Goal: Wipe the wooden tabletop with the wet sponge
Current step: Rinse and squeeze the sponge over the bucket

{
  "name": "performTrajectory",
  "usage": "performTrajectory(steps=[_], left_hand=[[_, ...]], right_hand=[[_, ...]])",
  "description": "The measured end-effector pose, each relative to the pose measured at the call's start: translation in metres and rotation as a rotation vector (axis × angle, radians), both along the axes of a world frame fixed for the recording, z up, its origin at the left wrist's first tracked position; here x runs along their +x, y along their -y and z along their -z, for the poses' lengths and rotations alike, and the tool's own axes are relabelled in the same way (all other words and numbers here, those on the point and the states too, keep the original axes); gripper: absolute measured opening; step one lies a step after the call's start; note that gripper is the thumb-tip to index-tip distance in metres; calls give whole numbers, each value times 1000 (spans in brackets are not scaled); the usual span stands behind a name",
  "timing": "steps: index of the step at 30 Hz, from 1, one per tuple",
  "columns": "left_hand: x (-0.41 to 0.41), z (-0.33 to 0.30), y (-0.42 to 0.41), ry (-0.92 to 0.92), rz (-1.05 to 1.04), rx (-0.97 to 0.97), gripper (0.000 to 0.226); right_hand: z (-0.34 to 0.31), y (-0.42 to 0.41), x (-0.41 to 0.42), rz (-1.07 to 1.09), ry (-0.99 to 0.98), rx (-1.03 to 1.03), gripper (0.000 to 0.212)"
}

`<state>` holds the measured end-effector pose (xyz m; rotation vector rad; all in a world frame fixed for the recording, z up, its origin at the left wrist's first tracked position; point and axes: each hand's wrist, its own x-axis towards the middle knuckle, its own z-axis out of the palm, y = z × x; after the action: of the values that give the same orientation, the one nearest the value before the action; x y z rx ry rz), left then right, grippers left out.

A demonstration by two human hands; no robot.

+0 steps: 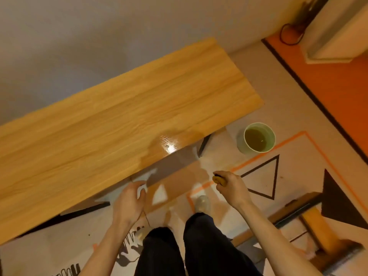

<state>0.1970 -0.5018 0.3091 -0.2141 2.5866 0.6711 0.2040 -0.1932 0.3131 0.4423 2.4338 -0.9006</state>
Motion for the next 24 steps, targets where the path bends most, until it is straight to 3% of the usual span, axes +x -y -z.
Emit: performTrajectory(steps=[8, 15, 20, 22, 24], left_hand=[[-59, 4, -159, 82, 245, 21, 35], [-119, 5, -281, 106, 470, 124, 36], [-160, 18, -359, 140, 605, 240, 37], [-176, 27, -391, 208, 619, 345, 34], [-190, 34, -422, 423, 568, 500, 30]], right_hand=[[5, -127, 9, 255, 48, 27, 38], [6, -192, -15, 576, -37, -38, 39], [13, -224, -55, 730, -118, -44, 26], [20, -236, -73, 802, -143, 11, 27], [29, -247, -90, 906, -124, 44, 37]])
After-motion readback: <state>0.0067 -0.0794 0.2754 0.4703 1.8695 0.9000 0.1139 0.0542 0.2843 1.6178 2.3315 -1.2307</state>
